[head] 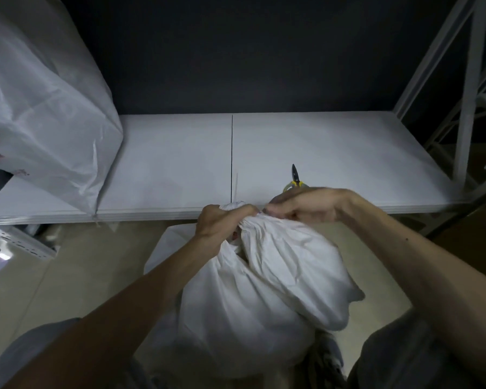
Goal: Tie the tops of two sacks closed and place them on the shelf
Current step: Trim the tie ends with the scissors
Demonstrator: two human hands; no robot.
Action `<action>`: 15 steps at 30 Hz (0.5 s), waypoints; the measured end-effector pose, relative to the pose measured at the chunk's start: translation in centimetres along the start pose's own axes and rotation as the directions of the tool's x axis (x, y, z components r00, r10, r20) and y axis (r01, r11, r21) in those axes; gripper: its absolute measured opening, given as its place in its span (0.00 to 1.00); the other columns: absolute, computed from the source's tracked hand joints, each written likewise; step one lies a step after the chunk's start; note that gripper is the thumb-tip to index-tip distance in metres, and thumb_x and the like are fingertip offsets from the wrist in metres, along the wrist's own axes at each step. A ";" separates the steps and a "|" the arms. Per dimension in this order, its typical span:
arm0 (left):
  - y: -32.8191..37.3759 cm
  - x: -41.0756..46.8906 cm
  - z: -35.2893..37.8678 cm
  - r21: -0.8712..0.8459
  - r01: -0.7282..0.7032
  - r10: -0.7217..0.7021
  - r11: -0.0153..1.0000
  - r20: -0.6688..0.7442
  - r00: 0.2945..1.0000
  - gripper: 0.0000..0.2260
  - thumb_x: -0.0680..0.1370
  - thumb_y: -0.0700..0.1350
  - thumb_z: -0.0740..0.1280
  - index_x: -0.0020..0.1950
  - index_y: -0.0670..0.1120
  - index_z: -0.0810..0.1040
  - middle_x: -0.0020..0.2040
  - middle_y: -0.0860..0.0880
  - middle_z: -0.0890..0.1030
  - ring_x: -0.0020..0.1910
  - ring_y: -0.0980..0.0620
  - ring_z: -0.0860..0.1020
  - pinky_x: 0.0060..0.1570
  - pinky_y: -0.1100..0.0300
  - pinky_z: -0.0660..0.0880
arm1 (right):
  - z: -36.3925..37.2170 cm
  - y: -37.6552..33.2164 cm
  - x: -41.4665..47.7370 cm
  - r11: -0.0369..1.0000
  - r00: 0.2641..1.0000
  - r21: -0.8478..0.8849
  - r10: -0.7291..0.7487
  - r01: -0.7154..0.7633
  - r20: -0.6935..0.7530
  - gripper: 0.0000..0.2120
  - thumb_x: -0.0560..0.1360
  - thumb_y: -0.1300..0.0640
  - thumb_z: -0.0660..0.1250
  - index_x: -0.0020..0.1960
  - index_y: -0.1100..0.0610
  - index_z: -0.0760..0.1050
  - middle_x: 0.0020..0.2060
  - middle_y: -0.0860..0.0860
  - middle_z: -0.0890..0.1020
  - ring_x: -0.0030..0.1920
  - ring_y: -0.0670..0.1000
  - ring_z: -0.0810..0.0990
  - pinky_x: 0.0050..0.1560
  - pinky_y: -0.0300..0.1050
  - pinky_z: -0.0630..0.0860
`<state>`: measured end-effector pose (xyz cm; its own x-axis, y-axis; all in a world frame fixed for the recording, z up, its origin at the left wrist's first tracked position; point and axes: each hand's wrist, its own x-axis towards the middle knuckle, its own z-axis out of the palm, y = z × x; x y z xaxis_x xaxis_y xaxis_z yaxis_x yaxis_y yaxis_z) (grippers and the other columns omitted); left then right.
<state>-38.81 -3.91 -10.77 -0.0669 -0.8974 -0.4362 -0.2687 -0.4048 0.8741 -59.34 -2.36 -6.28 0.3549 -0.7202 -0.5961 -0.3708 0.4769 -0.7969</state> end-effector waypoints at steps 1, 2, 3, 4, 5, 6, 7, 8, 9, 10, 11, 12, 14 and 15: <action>-0.2 0.5 -0.1 -0.001 -0.002 0.002 1.000 0.008 1.000 0.18 0.54 0.55 0.78 0.38 0.46 0.87 0.36 0.51 0.85 0.39 0.51 0.84 0.39 0.57 0.79 | -1.4 0.4 0.6 0.998 0.997 0.058 -0.020 0.024 -0.077 0.23 0.72 0.44 0.72 0.56 0.63 0.79 0.50 0.57 0.78 0.52 0.52 0.76 0.57 0.43 0.70; -0.3 0.9 -0.1 -0.005 -0.006 0.006 1.000 0.017 1.000 0.17 0.55 0.54 0.78 0.38 0.47 0.87 0.38 0.49 0.86 0.42 0.50 0.85 0.43 0.54 0.81 | -2.5 0.8 1.2 0.991 0.981 0.122 -0.028 0.052 -0.190 0.21 0.75 0.46 0.70 0.55 0.64 0.79 0.49 0.58 0.78 0.51 0.52 0.75 0.56 0.43 0.70; -0.5 1.2 -0.1 -0.004 -0.012 0.012 1.000 0.026 1.000 0.16 0.55 0.53 0.78 0.39 0.47 0.88 0.41 0.48 0.87 0.44 0.49 0.85 0.47 0.53 0.81 | -3.6 1.5 2.4 0.987 0.934 0.142 -0.016 0.072 -0.357 0.17 0.76 0.49 0.69 0.52 0.64 0.79 0.47 0.57 0.80 0.49 0.52 0.76 0.55 0.44 0.72; -0.6 1.5 0.0 0.000 -0.018 0.018 1.000 0.034 0.999 0.15 0.56 0.53 0.78 0.38 0.47 0.87 0.41 0.47 0.87 0.44 0.49 0.85 0.47 0.53 0.81 | -4.4 2.2 3.6 0.993 0.858 0.102 0.002 0.058 -0.513 0.15 0.77 0.51 0.69 0.50 0.64 0.79 0.44 0.58 0.82 0.46 0.53 0.78 0.51 0.45 0.75; -0.7 1.9 0.1 0.005 -0.025 0.025 1.000 0.039 0.999 0.14 0.56 0.52 0.78 0.37 0.47 0.87 0.39 0.47 0.86 0.42 0.49 0.85 0.45 0.54 0.81 | -5.0 3.1 4.7 0.999 0.761 -0.016 0.010 -0.027 -0.648 0.15 0.76 0.51 0.68 0.48 0.64 0.79 0.43 0.59 0.82 0.44 0.55 0.78 0.48 0.46 0.76; -0.9 2.3 0.2 0.009 -0.029 0.029 1.000 0.035 0.999 0.12 0.56 0.52 0.78 0.36 0.47 0.87 0.37 0.48 0.85 0.39 0.50 0.84 0.42 0.56 0.79 | -5.2 3.8 5.5 0.976 0.664 -0.147 -0.002 -0.162 -0.748 0.15 0.76 0.50 0.67 0.48 0.63 0.78 0.44 0.60 0.81 0.44 0.57 0.78 0.45 0.46 0.74; -0.9 2.7 0.4 0.015 -0.032 0.032 0.999 0.023 0.999 0.12 0.56 0.52 0.77 0.35 0.48 0.87 0.35 0.48 0.83 0.37 0.51 0.82 0.40 0.58 0.77 | -5.1 4.4 6.3 0.927 0.595 -0.250 -0.038 -0.279 -0.803 0.15 0.77 0.49 0.65 0.49 0.63 0.77 0.46 0.60 0.79 0.46 0.59 0.79 0.44 0.46 0.72; -0.9 3.1 0.6 0.019 -0.028 0.028 0.999 0.005 1.000 0.13 0.55 0.54 0.77 0.34 0.48 0.86 0.34 0.49 0.83 0.37 0.51 0.82 0.40 0.59 0.76 | -4.9 5.0 7.1 0.883 0.565 -0.320 -0.077 -0.345 -0.822 0.16 0.78 0.49 0.63 0.52 0.62 0.77 0.49 0.61 0.78 0.50 0.60 0.79 0.46 0.46 0.72; -0.9 3.7 0.9 0.031 -0.017 0.018 0.999 -0.011 1.000 0.16 0.53 0.56 0.77 0.35 0.49 0.86 0.35 0.50 0.84 0.37 0.52 0.83 0.41 0.59 0.78 | -4.9 5.7 8.1 0.855 0.555 -0.356 -0.099 -0.378 -0.826 0.17 0.79 0.49 0.61 0.55 0.63 0.76 0.53 0.62 0.78 0.53 0.62 0.79 0.49 0.48 0.72; -1.0 4.3 1.1 0.046 -0.003 0.004 0.999 -0.020 1.000 0.18 0.52 0.57 0.76 0.36 0.49 0.87 0.37 0.51 0.86 0.39 0.52 0.84 0.42 0.58 0.79 | -4.9 6.2 8.9 0.841 0.545 -0.371 -0.112 -0.394 -0.831 0.18 0.80 0.49 0.60 0.57 0.63 0.75 0.55 0.61 0.78 0.56 0.62 0.78 0.52 0.49 0.73; -1.1 4.8 1.4 0.060 0.012 -0.010 0.998 -0.023 1.000 0.19 0.51 0.58 0.76 0.37 0.50 0.87 0.38 0.51 0.86 0.40 0.52 0.84 0.43 0.57 0.80 | -4.9 6.8 9.8 0.824 0.534 -0.393 -0.134 -0.408 -0.835 0.17 0.80 0.51 0.58 0.59 0.63 0.74 0.56 0.61 0.78 0.58 0.62 0.77 0.53 0.49 0.73; -1.1 5.1 1.6 0.064 0.022 -0.020 0.998 -0.021 1.000 0.20 0.51 0.59 0.76 0.37 0.50 0.87 0.38 0.51 0.86 0.40 0.53 0.85 0.44 0.56 0.81 | -5.1 7.3 10.6 0.805 0.524 -0.417 -0.157 -0.423 -0.837 0.17 0.81 0.52 0.57 0.60 0.63 0.73 0.57 0.62 0.77 0.59 0.62 0.75 0.54 0.50 0.73; -1.1 5.8 1.9 0.082 0.039 -0.036 0.996 -0.030 0.999 0.22 0.51 0.60 0.76 0.38 0.49 0.87 0.38 0.52 0.86 0.41 0.53 0.85 0.45 0.54 0.82 | -5.4 8.0 12.2 0.770 0.504 -0.442 -0.184 -0.459 -0.844 0.17 0.81 0.54 0.55 0.63 0.64 0.71 0.59 0.62 0.76 0.61 0.62 0.73 0.54 0.51 0.73; -1.3 6.2 2.0 0.091 0.044 -0.041 0.995 -0.035 0.999 0.22 0.50 0.60 0.76 0.38 0.49 0.87 0.38 0.52 0.86 0.41 0.53 0.85 0.46 0.54 0.82 | -5.5 8.2 12.8 0.769 0.492 -0.432 -0.178 -0.470 -0.852 0.17 0.81 0.55 0.55 0.64 0.64 0.71 0.59 0.61 0.75 0.61 0.62 0.73 0.54 0.51 0.73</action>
<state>-40.79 -8.64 -15.00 -0.0220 -0.8855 -0.4642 -0.3574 -0.4266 0.8308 -62.58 -10.44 -19.86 -0.4909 -0.8686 -0.0675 -0.8231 0.4878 -0.2907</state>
